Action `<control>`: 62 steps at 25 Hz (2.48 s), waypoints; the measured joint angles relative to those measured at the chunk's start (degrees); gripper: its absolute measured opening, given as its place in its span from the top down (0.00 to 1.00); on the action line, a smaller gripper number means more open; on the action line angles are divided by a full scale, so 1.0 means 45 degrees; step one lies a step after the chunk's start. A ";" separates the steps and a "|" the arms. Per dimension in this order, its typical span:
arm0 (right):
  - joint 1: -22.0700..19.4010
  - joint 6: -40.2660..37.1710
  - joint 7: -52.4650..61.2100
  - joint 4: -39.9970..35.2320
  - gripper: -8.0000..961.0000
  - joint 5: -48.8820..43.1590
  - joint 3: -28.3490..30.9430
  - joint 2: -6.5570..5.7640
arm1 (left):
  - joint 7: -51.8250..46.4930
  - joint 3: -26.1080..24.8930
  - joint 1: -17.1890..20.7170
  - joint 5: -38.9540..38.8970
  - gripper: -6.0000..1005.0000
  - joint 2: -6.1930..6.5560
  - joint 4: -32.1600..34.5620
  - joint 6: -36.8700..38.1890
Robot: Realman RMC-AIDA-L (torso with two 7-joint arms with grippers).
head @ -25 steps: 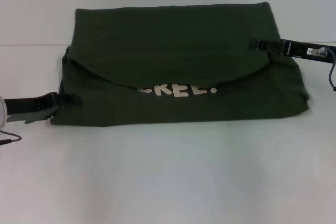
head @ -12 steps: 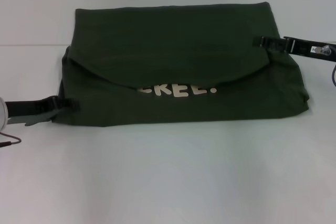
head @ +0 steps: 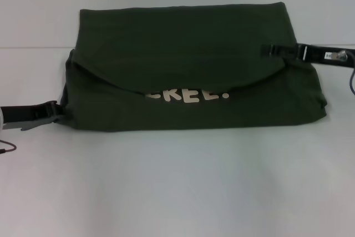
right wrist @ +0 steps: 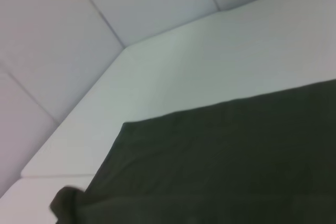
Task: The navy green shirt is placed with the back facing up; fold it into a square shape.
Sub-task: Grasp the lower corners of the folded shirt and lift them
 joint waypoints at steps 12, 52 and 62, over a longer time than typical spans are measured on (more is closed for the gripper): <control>0.0175 -0.3276 0.4430 -0.0141 0.04 -0.4543 0.0147 -0.2117 | 0.0231 0.0032 -0.0142 0.0000 0.95 0.0183 0.0151 0.0040; 0.1599 0.0751 0.3695 0.1641 0.41 -0.7108 -0.0279 -0.0452 | 0.0246 -0.0059 -0.0317 -0.0100 0.95 -0.0025 0.0170 -0.0162; 0.1552 0.0539 0.4528 0.1552 0.85 -0.8149 -0.0259 -0.0568 | 0.0245 -0.0074 -0.0312 -0.0110 0.95 -0.0027 0.0170 -0.0141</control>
